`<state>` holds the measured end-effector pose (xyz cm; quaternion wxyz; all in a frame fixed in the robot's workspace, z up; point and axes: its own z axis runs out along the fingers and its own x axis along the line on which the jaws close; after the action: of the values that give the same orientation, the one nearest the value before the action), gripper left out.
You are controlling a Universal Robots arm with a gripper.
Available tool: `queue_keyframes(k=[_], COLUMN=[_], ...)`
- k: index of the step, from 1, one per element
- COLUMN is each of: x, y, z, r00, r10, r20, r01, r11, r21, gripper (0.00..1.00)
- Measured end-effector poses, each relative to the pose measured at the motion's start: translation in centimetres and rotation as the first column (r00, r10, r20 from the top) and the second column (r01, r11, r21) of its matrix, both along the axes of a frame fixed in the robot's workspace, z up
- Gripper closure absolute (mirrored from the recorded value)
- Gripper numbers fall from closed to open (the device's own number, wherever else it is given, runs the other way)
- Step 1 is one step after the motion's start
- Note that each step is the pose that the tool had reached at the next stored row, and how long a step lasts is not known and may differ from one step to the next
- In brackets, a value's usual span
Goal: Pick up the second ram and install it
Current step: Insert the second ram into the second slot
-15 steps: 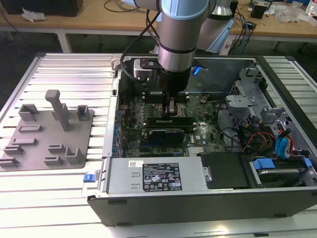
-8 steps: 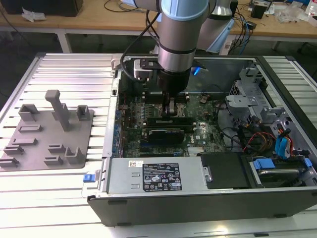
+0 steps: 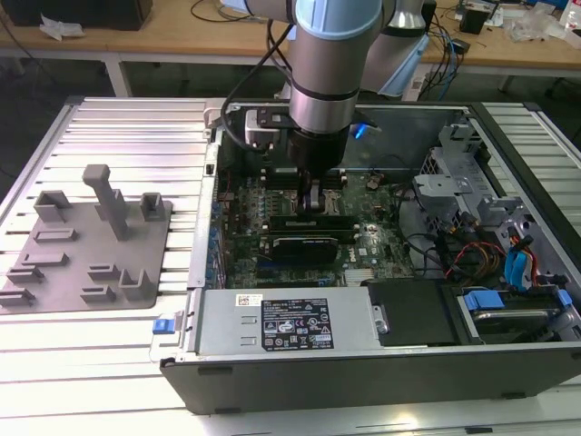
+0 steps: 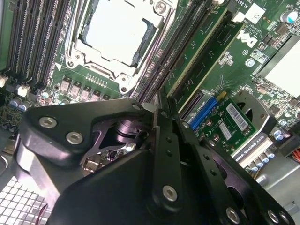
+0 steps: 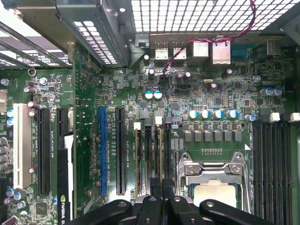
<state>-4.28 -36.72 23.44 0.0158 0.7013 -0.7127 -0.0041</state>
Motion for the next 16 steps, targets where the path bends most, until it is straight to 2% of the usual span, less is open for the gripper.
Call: queue_keyframes(k=[5,16], x=[-0.04,-0.05], y=[0.00,0.00], z=[-0.60,-1.03], r00=[1.0000,1.0000], r10=[0.000,0.000], r20=[0.0000,-0.0001], r01=[0.000,0.000], r11=[1.0000,1.0000], r21=[0.0000,-0.0001], gripper=[0.91,0.91])
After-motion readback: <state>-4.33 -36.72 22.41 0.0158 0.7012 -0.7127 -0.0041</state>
